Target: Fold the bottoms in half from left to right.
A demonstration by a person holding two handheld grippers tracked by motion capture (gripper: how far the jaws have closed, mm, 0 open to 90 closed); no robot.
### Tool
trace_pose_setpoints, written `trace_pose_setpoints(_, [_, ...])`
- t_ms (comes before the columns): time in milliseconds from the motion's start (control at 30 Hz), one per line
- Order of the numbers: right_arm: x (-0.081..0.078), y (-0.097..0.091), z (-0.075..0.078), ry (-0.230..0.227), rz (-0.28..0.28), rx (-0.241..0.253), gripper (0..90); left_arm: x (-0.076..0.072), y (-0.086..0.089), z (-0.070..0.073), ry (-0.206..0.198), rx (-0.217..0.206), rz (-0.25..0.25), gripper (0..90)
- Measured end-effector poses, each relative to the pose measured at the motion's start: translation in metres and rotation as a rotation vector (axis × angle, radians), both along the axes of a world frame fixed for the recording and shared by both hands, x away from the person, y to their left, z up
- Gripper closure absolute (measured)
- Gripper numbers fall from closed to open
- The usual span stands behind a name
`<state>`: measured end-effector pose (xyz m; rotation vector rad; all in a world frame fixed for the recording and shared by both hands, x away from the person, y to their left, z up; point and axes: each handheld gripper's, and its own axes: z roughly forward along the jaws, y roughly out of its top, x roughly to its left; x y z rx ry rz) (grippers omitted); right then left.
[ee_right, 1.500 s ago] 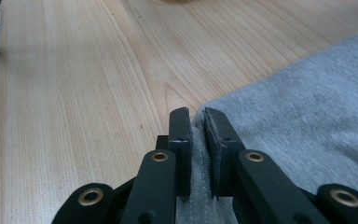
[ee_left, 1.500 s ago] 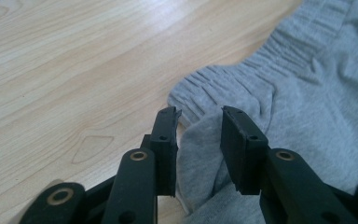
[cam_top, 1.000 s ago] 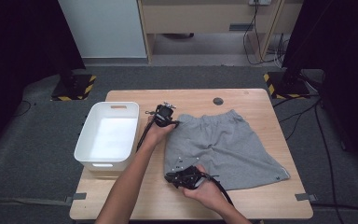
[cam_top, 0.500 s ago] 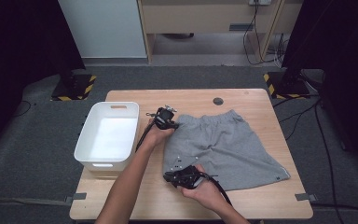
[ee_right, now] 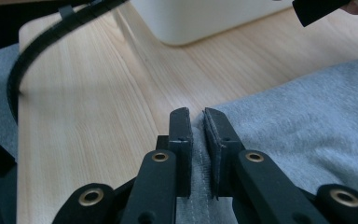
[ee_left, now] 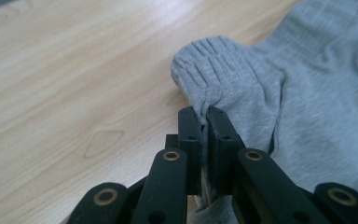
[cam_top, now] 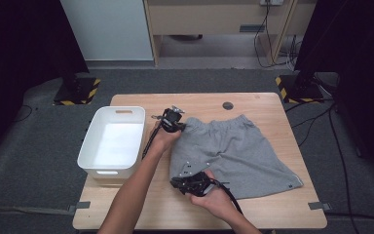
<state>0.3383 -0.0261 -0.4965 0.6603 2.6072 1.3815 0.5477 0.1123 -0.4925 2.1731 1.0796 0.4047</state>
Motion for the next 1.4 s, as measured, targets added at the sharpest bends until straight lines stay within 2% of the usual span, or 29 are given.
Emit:
trace_pose_setpoints(67, [0.000, -0.001, 0.004, -0.001, -0.002, 0.012, 82.2, -0.001, 0.001, 0.007, -0.003, -0.017, -0.004, 85.6])
trace_pose_setpoints(200, [-0.002, -0.002, 0.012, -0.014, -0.004, 0.035, 82.3, -0.005, -0.002, 0.023, -0.015, -0.018, -0.027, 85.6])
trace_pose_setpoints(300, [-0.003, -0.003, 0.018, -0.021, -0.009, 0.049, 82.3, -0.007, -0.006, 0.034, -0.035, -0.010, -0.047, 85.6])
trace_pose_setpoints(567, [-0.005, 0.000, 0.031, -0.023, -0.010, 0.098, 82.5, -0.008, -0.009, 0.057, -0.045, 0.012, -0.080, 85.7])
trace_pose_setpoints(767, [-0.005, 0.010, 0.040, -0.029, 0.000, 0.129, 82.7, -0.006, 0.000, 0.068, -0.048, 0.022, -0.087, 86.0])
trace_pose_setpoints(1000, [-0.004, 0.021, 0.052, -0.047, -0.009, 0.161, 82.7, -0.002, 0.014, 0.076, -0.040, 0.003, -0.077, 86.0])
trace_pose_setpoints(1167, [-0.003, 0.029, 0.058, -0.057, -0.012, 0.173, 82.7, 0.000, 0.019, 0.082, -0.042, -0.014, -0.079, 86.1])
trace_pose_setpoints(1400, [-0.003, 0.037, 0.064, -0.072, -0.004, 0.181, 82.7, -0.001, 0.026, 0.088, -0.045, -0.007, -0.091, 86.1])
